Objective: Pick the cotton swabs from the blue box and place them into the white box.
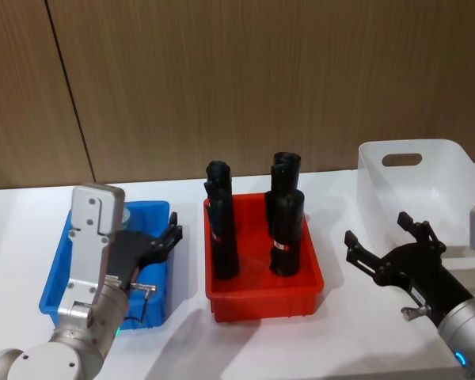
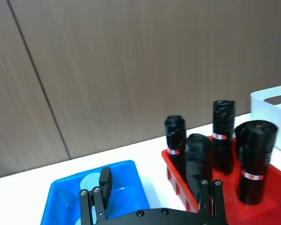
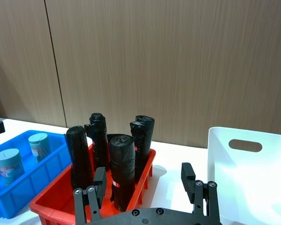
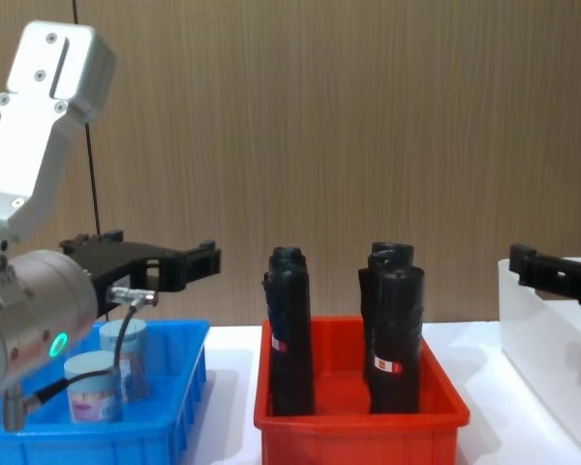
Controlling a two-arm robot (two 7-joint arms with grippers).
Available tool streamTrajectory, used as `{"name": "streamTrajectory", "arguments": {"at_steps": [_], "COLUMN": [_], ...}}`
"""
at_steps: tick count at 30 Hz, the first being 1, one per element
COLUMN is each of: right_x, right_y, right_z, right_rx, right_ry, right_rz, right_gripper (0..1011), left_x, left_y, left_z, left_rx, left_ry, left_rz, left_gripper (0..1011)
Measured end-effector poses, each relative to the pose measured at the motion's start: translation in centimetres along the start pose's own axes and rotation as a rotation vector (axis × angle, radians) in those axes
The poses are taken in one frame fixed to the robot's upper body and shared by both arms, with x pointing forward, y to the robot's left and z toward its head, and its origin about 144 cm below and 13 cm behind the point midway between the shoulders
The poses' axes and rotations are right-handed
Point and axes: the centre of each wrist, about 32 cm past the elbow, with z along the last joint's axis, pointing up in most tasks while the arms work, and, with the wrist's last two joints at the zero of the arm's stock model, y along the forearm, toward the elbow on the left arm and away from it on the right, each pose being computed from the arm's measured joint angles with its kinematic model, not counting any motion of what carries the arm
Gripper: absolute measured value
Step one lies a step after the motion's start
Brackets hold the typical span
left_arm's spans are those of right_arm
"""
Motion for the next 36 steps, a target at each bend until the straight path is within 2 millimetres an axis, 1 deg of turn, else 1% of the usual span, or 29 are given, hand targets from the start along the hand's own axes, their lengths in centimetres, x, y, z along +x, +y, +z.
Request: {"name": "streamTrajectory", "arguments": {"at_steps": [8,21,24,36], "right_x": [0.0,0.0,0.0,0.0], "right_y": [0.0,0.0,0.0,0.0], "right_z": [0.0,0.0,0.0,0.0], "right_rx": [0.000,0.000,0.000,0.000], "right_ry": [0.000,0.000,0.000,0.000], "right_rz": [0.000,0.000,0.000,0.000], "right_gripper": [1002,1001,1002,1002], "left_x": [0.9,3.0,3.7,5.5], "left_y": [-0.5,-1.5,-2.0,-3.6], "left_z": [-0.3,-1.2,-1.5,-2.1], "left_rx": [0.047,0.140,0.168,0.228], "left_ry": [0.036,0.082,0.093,0.109], "left_rz": [0.047,0.095,0.103,0.097], "left_gripper": [1004,1004,1004,1004]}}
